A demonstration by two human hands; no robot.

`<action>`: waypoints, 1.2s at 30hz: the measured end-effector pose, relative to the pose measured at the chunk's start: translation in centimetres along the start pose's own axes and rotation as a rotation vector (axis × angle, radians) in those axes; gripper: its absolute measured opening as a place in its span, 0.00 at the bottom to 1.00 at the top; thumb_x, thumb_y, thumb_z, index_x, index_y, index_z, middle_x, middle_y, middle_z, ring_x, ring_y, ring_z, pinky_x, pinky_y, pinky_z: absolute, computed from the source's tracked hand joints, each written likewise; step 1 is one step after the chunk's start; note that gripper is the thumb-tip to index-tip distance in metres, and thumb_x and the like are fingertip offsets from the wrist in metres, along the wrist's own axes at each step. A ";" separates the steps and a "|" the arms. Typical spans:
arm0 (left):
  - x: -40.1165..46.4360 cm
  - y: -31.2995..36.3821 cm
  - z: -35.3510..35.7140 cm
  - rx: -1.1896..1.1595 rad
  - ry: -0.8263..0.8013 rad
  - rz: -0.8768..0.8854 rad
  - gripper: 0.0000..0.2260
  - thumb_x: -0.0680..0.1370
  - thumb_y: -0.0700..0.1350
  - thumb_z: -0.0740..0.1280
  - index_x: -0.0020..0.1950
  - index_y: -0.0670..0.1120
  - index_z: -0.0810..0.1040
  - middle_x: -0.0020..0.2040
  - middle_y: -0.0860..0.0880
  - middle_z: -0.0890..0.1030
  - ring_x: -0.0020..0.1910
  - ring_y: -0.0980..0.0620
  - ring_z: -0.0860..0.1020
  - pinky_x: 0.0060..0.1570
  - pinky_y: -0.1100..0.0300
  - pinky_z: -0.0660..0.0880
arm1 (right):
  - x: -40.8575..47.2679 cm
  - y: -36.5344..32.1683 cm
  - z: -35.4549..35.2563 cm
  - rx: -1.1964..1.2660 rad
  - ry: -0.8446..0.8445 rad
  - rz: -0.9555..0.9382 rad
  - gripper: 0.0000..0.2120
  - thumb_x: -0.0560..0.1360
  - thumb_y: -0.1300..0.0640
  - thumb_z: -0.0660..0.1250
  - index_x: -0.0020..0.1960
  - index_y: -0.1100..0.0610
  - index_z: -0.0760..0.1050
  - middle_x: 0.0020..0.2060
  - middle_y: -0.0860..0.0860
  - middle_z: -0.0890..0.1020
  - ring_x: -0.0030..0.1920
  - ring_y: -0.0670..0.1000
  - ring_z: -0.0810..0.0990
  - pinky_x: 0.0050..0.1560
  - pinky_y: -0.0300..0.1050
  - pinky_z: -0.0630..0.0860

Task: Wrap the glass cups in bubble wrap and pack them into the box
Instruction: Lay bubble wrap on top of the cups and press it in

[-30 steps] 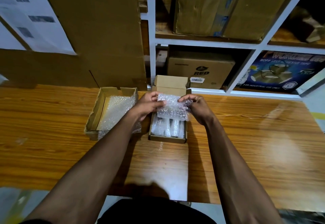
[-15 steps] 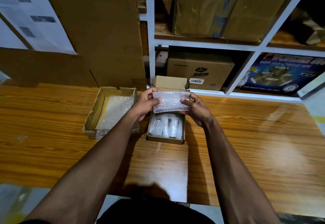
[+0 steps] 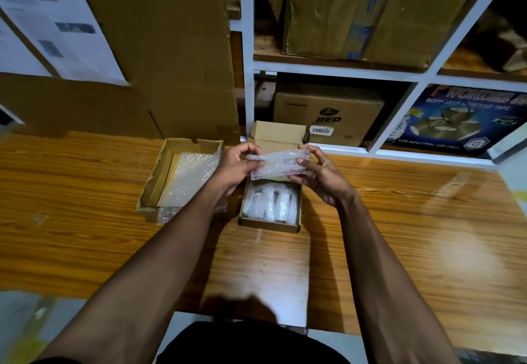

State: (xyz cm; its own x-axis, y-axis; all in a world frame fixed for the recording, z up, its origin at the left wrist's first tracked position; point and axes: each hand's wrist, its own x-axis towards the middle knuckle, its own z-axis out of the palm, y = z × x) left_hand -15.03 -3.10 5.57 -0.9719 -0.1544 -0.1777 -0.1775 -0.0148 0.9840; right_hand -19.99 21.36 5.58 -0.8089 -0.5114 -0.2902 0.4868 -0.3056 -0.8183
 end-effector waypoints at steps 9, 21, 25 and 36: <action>-0.5 0.5 0.5 -0.026 0.001 0.006 0.16 0.79 0.27 0.68 0.44 0.47 0.83 0.64 0.47 0.81 0.64 0.46 0.81 0.56 0.46 0.84 | -0.4 0.0 0.6 -0.172 0.053 -0.085 0.14 0.78 0.72 0.68 0.62 0.62 0.77 0.66 0.62 0.79 0.64 0.63 0.82 0.52 0.52 0.86; -1.2 -0.4 -0.5 0.218 -0.064 0.067 0.18 0.77 0.24 0.67 0.46 0.45 0.88 0.60 0.53 0.84 0.65 0.56 0.80 0.56 0.64 0.80 | -0.4 0.6 -0.4 -0.244 0.082 -0.010 0.15 0.81 0.55 0.71 0.65 0.60 0.77 0.56 0.57 0.83 0.54 0.55 0.85 0.62 0.58 0.82; -1.8 -0.3 -0.6 0.291 -0.102 0.084 0.20 0.78 0.24 0.65 0.46 0.46 0.89 0.63 0.57 0.82 0.67 0.62 0.76 0.62 0.66 0.75 | 0.1 1.5 -0.4 -0.369 0.154 -0.029 0.16 0.75 0.65 0.76 0.62 0.61 0.79 0.56 0.59 0.85 0.52 0.56 0.86 0.49 0.47 0.83; -2.3 -0.1 -1.0 0.124 -0.135 -0.096 0.08 0.85 0.49 0.67 0.60 0.49 0.82 0.59 0.50 0.85 0.60 0.49 0.82 0.54 0.55 0.78 | 0.1 2.4 -0.7 -0.517 0.154 -0.120 0.08 0.80 0.64 0.71 0.58 0.61 0.81 0.54 0.57 0.84 0.51 0.53 0.83 0.54 0.54 0.83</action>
State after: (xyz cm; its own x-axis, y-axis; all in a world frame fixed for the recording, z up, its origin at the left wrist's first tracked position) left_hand -12.66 -3.71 5.91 -0.9600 -0.0239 -0.2791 -0.2800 0.0996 0.9548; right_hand -19.15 21.13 3.29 -0.9065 -0.3622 -0.2168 0.1937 0.0994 -0.9760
